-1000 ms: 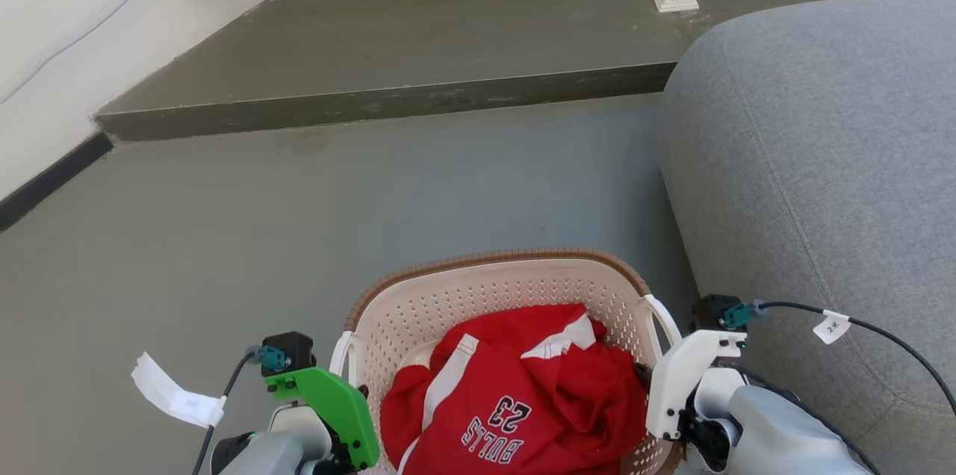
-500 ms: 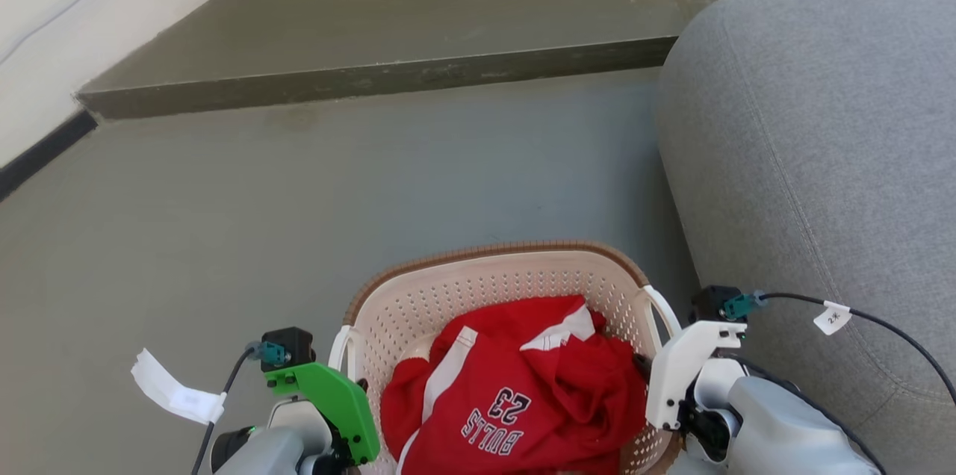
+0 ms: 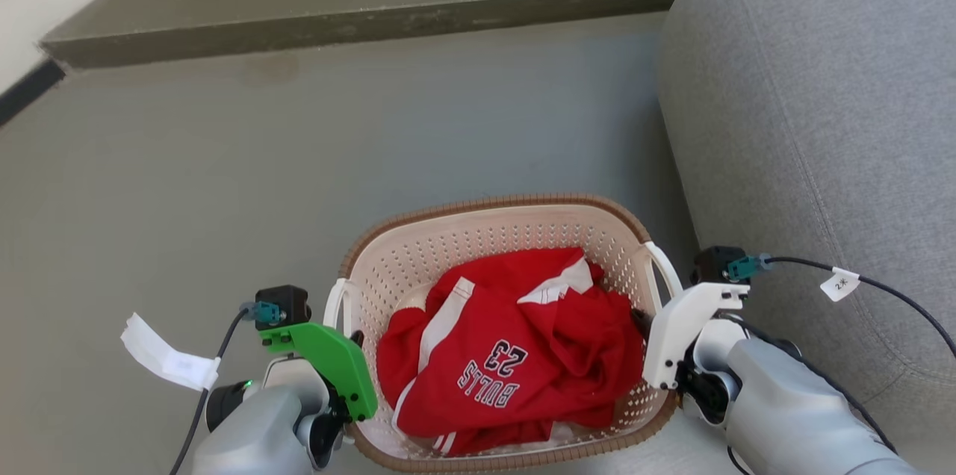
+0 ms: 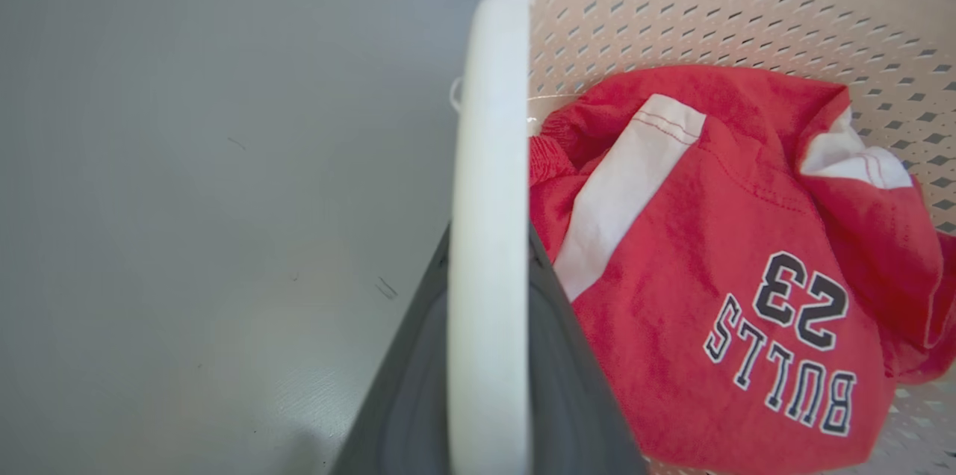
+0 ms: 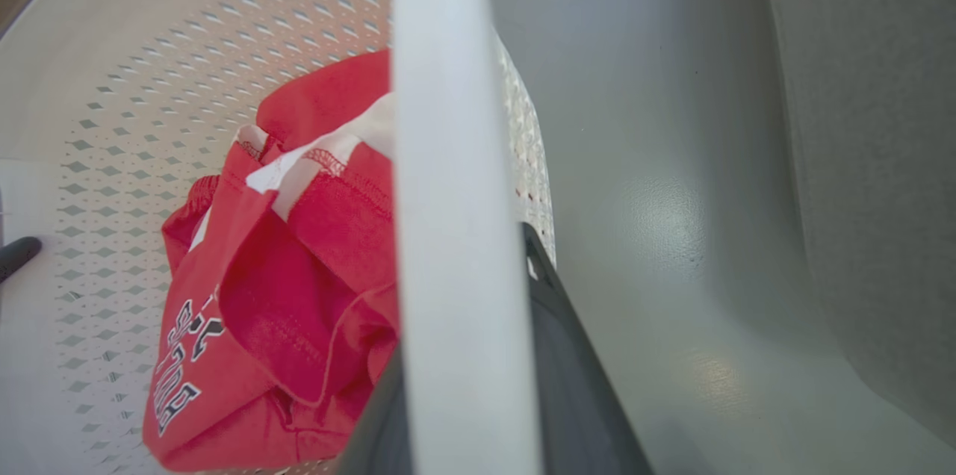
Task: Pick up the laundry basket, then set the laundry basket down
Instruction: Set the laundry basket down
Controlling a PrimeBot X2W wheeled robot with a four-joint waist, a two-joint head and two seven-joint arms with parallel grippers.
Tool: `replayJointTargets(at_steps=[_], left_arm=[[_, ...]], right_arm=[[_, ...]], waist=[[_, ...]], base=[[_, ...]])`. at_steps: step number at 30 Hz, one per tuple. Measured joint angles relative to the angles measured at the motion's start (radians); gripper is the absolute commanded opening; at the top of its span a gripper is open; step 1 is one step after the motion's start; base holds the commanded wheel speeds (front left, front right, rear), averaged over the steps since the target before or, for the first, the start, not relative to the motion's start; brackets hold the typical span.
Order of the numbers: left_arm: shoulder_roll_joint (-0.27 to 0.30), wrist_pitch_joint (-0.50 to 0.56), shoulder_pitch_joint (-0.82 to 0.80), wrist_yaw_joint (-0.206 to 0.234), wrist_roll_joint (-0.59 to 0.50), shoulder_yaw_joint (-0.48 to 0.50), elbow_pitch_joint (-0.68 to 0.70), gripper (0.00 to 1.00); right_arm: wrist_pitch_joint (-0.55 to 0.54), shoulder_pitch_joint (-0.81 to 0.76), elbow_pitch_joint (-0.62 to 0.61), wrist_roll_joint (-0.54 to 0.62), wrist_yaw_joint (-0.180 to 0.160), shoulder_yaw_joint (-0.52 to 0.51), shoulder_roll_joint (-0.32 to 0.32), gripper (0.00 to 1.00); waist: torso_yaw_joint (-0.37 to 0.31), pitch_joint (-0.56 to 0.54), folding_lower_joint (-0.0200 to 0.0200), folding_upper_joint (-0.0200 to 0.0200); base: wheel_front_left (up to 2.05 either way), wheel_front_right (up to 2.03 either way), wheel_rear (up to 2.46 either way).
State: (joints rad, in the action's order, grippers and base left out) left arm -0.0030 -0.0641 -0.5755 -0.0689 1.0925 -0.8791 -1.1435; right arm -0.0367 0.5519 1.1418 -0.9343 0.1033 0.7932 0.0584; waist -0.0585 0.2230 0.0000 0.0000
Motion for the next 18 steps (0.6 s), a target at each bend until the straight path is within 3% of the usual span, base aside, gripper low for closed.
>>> replayJointTargets(at_steps=[18], left_arm=[[0.003,-0.065,-0.114,0.008,-0.012,0.0,0.002,0.0]], right_arm=[[0.064,0.112,0.007,0.0,0.0,-0.004,0.003,0.0]], waist=[[0.002,0.142,0.0,0.0]], base=[[0.0,0.0,0.0]])
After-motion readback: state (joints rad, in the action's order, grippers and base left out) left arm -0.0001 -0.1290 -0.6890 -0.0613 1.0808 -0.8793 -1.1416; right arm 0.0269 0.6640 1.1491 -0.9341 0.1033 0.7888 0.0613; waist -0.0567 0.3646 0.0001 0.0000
